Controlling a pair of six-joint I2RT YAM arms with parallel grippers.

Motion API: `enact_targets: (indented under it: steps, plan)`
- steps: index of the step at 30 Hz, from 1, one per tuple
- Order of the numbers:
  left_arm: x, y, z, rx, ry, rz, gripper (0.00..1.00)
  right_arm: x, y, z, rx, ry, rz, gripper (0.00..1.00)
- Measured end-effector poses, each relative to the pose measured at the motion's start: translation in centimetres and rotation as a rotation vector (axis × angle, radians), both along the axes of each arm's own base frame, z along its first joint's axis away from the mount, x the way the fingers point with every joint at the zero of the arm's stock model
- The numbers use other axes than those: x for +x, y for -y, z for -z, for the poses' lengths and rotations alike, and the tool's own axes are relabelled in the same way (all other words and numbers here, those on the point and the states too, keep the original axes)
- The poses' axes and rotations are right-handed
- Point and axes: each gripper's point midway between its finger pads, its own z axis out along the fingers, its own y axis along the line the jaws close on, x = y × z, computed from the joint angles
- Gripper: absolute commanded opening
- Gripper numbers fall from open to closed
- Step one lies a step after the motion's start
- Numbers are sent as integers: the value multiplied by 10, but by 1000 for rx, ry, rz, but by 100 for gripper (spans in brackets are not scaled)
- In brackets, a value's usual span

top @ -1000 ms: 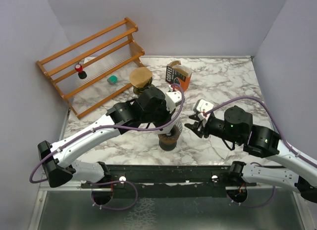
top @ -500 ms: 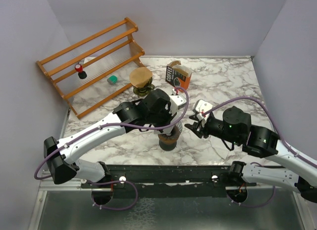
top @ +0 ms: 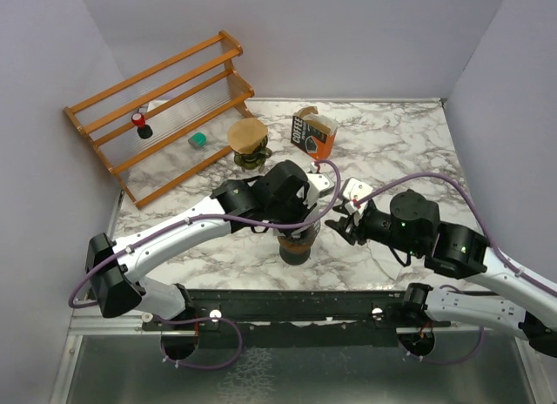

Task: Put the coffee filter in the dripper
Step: Place the coffee filter in the coffee dripper.

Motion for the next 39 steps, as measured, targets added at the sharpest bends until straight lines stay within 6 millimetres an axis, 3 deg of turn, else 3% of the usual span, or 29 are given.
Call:
enact_targets:
  steps: [4, 9, 17, 28, 39]
  plan:
    - [-2, 1, 1, 3, -5, 8, 32, -1, 1, 2, 0, 0, 0, 42]
    - [-6, 3, 3, 7, -12, 22, 33, 0, 1, 3, 2, 1, 0, 42]
    - [-7, 5, 13, 34, -30, 23, 0, 0, 1, 1, 9, 6, 4, 42]
    - [-7, 4, 21, 60, -46, 23, 0, 0, 1, 6, 4, 4, 4, 42]
    - [-7, 5, 42, 111, -77, 23, 0, 1, 1, 10, -3, 0, 4, 42]
